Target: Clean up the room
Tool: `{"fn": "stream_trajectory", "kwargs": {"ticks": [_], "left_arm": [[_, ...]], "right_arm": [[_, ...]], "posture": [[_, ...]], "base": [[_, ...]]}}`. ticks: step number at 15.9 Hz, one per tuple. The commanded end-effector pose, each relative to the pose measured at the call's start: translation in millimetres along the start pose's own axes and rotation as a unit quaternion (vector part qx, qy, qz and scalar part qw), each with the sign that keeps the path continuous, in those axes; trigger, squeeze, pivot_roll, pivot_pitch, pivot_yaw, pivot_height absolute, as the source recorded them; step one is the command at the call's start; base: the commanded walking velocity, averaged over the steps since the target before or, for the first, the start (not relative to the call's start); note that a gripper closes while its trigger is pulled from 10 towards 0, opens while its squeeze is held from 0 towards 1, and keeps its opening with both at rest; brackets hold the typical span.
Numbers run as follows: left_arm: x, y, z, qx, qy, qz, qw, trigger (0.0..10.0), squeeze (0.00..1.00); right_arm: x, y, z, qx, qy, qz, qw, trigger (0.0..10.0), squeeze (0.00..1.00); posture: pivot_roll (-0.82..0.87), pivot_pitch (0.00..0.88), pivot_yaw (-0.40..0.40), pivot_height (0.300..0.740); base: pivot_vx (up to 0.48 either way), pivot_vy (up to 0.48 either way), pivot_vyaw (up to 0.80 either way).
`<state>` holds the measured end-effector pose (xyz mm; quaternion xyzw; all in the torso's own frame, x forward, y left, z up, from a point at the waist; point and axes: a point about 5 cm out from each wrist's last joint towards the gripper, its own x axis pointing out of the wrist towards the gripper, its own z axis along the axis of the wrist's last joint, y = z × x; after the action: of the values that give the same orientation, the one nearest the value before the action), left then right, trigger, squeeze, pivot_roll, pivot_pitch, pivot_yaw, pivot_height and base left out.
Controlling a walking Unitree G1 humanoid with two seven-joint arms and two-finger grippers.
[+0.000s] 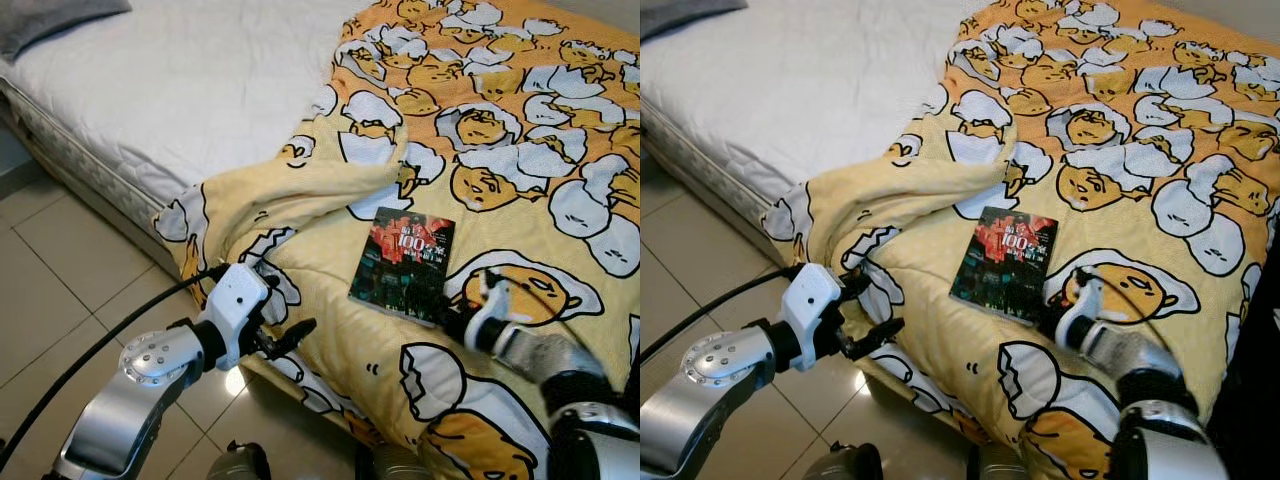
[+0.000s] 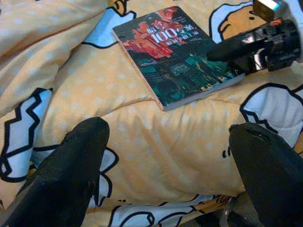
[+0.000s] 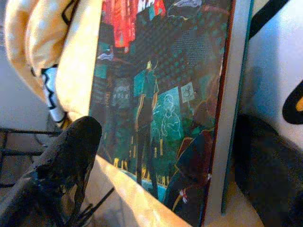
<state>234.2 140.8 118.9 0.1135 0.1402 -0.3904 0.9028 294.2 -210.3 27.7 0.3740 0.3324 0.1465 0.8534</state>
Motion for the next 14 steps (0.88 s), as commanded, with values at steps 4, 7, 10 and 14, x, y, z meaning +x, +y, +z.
{"fn": "stream_trajectory", "kwargs": {"ticks": [4, 7, 10, 14], "left_arm": [[1.4, 1.3, -1, 0.006, 0.004, 0.005, 1.0, 10.0, 1.0], [2.5, 2.0, -1, 0.005, 0.002, 0.008, 1.0, 10.0, 1.0], [2.1, 2.5, -1, 0.003, -0.001, 0.01, 1.0, 10.0, 1.0], [1.0, 5.7, -1, 0.006, -0.002, 0.014, 1.0, 10.0, 1.0]], "right_arm": [[2.2, -24.1, -40, 0.047, 0.012, -0.091, 0.995, 10.0, 0.0], [14.9, 4.6, -30, 0.095, -0.024, 0.03, 0.995, 10.0, 0.0], [17.7, 22.5, -16, 0.115, -0.052, 0.1, 0.987, 2.5, 0.0], [18.4, 32.9, -3, 0.124, -0.075, 0.13, 0.981, 0.0, 0.0]], "posture": [[-0.14, 0.151, -0.02, 0.74], [-0.14, 0.155, -0.019, 0.74], [-0.14, 0.156, -0.019, 0.74], [-0.14, 0.155, -0.017, 0.74]], "base": [[0.0, 0.0, 0.0], [0.0, 0.0, 0.0], [0.0, 0.0, 0.0], [0.0, 0.0, 0.0]]}}
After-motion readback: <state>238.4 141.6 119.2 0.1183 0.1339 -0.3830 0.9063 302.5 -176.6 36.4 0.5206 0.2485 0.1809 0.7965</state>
